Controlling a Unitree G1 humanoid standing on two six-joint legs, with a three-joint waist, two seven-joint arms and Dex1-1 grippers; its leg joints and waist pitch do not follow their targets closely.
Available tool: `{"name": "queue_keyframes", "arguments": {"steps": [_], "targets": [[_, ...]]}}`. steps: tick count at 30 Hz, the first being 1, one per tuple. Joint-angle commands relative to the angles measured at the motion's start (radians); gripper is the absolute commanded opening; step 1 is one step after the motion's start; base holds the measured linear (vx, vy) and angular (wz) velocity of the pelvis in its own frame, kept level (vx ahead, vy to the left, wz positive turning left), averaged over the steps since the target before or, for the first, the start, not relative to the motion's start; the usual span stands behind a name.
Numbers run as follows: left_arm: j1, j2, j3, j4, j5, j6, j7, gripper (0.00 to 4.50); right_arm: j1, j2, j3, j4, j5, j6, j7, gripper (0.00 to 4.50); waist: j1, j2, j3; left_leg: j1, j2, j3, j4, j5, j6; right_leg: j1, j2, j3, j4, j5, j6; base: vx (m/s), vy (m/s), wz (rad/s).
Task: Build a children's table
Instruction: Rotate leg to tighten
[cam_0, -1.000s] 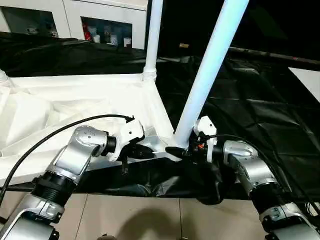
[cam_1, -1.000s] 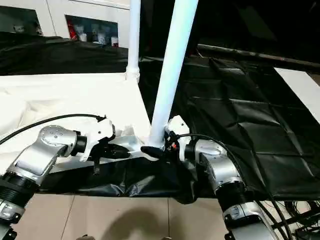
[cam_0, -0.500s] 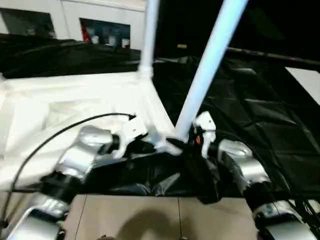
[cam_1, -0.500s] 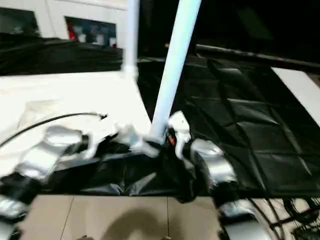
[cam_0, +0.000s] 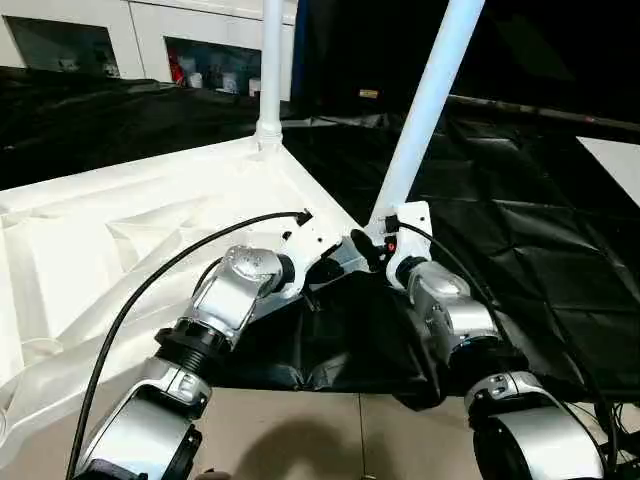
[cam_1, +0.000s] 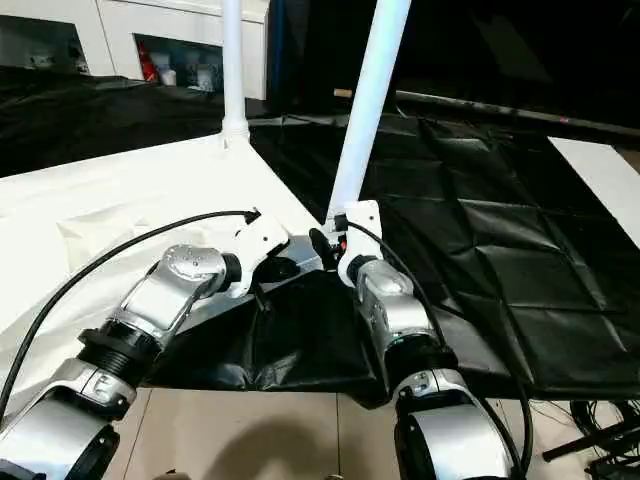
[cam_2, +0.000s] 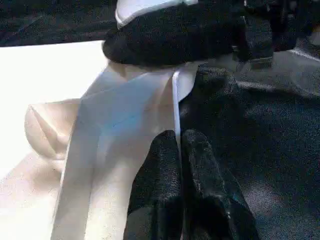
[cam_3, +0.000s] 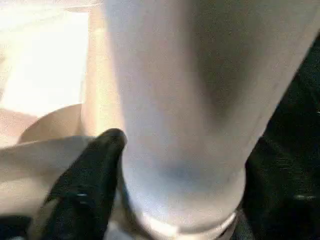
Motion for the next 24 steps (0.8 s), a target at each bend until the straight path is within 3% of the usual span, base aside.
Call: {"name": "queue_keyframes", "arguments": {"steps": [1, 6, 8, 11, 12, 17, 24], "targets": [[-0.004, -0.007, 0.000, 0.028, -0.016, -0.062, -0.006, 0.00, 0.008, 0.031, 0.057, -0.020, 0.001, -0.023, 0.127, 3.71, 0.000, 0.007, -0.061, -0.023, -0.001, 0.015, -0.064, -0.083, 0.031, 0.060, -0.071, 0.053, -0.088, -0.190, -0.131, 0.000, 0.000, 0.00], [0.018, 0.042, 0.003, -0.007, -0.048, -0.059, -0.112, 0.00, 0.044, -0.036, 0.082, -0.076, 0.011, 0.005, 0.265, 3.84, -0.002, 0.008, -0.062, -0.025, 0.001, 0.013, -0.065, -0.072, 0.043, 0.062, -0.073, 0.054, -0.087, -0.189, -0.136, 0.000, 0.000, 0.00], [0.035, 0.083, 0.003, -0.033, -0.077, -0.065, -0.205, 0.00, 0.077, -0.093, 0.098, -0.129, 0.028, 0.013, 0.386, 3.84, -0.002, 0.014, -0.063, -0.024, 0.003, 0.013, -0.064, -0.063, 0.051, 0.063, -0.072, 0.053, -0.083, -0.150, -0.158, 0.000, 0.000, 0.00], [0.064, 0.141, -0.011, -0.086, -0.120, -0.091, -0.348, 0.00, 0.103, -0.158, 0.098, -0.176, 0.045, 0.034, 0.497, 3.84, -0.003, 0.012, -0.064, -0.026, 0.004, 0.012, -0.063, -0.042, 0.067, 0.067, -0.072, 0.054, -0.077, -0.087, -0.184, 0.000, 0.000, 0.00], [0.070, 0.154, -0.013, -0.101, -0.131, -0.083, -0.377, 0.00, 0.110, -0.173, 0.099, -0.188, 0.050, 0.046, 0.529, 3.84, -0.002, 0.018, -0.065, -0.023, 0.004, 0.014, -0.062, -0.037, 0.068, 0.065, -0.071, 0.053, -0.074, -0.065, -0.197, 0.000, 0.000, 0.00], [0.093, 0.203, -0.029, -0.157, -0.159, -0.054, -0.476, 0.00, 0.134, -0.232, 0.121, -0.245, 0.062, 0.080, 0.660, 3.84, 0.002, 0.015, -0.066, -0.019, 0.005, 0.019, -0.059, -0.011, 0.085, 0.062, -0.067, 0.053, -0.066, 0.023, -0.244, 0.000, 0.000, 0.00], [0.102, 0.223, -0.024, -0.185, -0.170, -0.042, -0.505, 0.00, 0.144, -0.269, 0.171, -0.282, 0.054, 0.107, 0.763, 3.40, 0.003, 0.011, -0.064, -0.024, 0.006, 0.017, -0.061, -0.039, 0.067, 0.065, -0.071, 0.052, -0.072, -0.057, -0.221, 0.000, 0.000, 0.00]]}}
